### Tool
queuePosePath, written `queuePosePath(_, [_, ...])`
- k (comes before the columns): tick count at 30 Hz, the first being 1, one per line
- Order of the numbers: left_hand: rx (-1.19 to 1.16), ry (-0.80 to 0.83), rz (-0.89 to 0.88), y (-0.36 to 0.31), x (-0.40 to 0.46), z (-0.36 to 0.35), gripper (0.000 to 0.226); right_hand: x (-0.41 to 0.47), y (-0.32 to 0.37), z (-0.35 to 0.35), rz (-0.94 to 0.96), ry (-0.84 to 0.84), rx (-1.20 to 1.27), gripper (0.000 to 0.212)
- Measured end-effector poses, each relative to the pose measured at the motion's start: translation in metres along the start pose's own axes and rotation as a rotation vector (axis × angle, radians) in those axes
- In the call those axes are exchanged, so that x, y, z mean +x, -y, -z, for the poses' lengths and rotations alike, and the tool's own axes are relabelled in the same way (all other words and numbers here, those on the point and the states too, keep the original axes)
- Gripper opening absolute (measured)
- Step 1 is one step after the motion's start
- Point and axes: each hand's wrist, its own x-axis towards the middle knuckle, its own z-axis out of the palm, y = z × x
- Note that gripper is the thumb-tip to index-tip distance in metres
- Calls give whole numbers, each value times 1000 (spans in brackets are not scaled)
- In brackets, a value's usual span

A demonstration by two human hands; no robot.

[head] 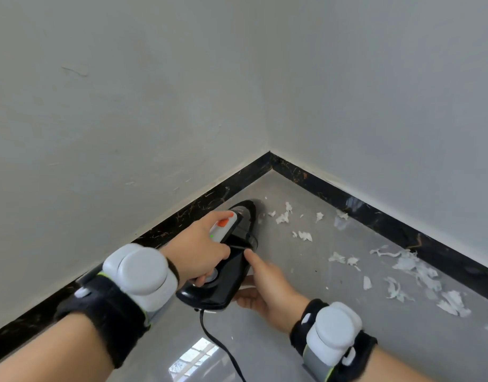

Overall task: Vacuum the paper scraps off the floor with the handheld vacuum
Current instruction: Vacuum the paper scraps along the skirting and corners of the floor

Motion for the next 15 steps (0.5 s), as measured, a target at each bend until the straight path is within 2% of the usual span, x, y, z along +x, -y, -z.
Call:
queuePosePath(8, [104,67,-23,5,-42,0,66,-34,-25,-2,-62,17,56,42])
queuePosePath(15, [137,73,-70,-8,-43,-3,64,-46,-22,5,-64,4,83,46])
